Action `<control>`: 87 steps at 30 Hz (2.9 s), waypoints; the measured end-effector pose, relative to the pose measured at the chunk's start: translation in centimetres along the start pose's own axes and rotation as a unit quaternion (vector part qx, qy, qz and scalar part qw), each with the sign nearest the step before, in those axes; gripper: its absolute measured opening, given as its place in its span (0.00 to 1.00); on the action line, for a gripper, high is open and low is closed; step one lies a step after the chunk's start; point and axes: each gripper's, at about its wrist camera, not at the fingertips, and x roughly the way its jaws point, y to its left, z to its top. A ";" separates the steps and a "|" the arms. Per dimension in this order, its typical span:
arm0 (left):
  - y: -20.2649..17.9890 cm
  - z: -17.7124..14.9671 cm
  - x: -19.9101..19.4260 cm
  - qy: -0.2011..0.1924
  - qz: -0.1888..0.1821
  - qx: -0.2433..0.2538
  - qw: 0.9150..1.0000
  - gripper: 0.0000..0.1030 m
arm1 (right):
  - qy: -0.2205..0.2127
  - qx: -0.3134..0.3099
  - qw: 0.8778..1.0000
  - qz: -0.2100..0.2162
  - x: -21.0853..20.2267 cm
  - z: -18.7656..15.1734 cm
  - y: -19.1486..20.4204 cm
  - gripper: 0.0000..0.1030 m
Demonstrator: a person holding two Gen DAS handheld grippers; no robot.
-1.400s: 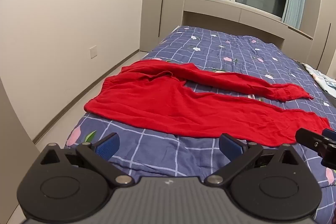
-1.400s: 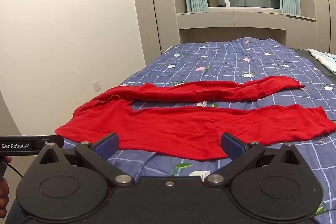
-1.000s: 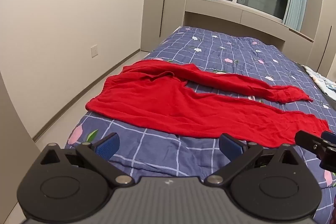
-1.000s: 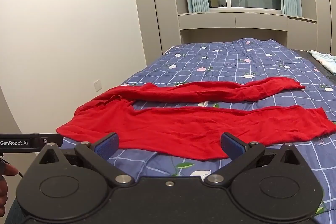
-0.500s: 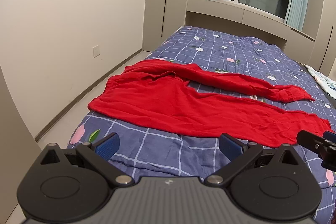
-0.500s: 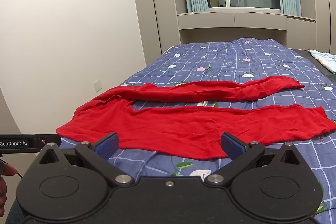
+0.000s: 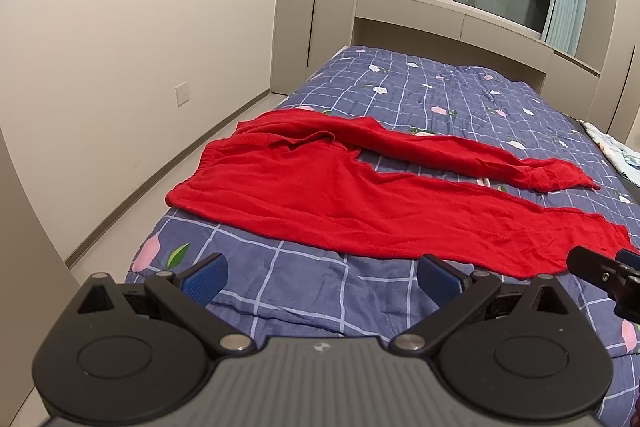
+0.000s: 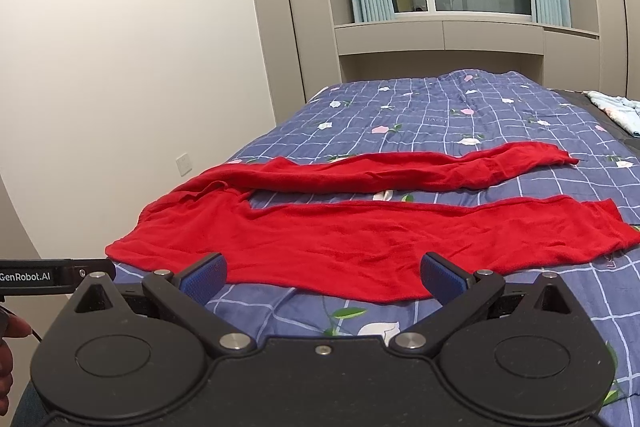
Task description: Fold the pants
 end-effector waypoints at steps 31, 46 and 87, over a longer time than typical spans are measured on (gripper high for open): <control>0.2 -0.1 0.2 0.006 -0.005 -0.011 1.000 1.00 | 0.004 0.001 1.000 0.021 0.4 -0.4 -0.2 1.00; -0.2 0.6 0.3 -0.001 -0.006 0.009 1.000 1.00 | 0.009 -0.002 1.000 0.018 0.4 -0.3 -0.2 1.00; 1.5 24.4 35.0 0.064 -0.128 0.310 0.940 1.00 | 0.199 -0.137 0.970 0.036 35.1 16.3 -14.3 0.87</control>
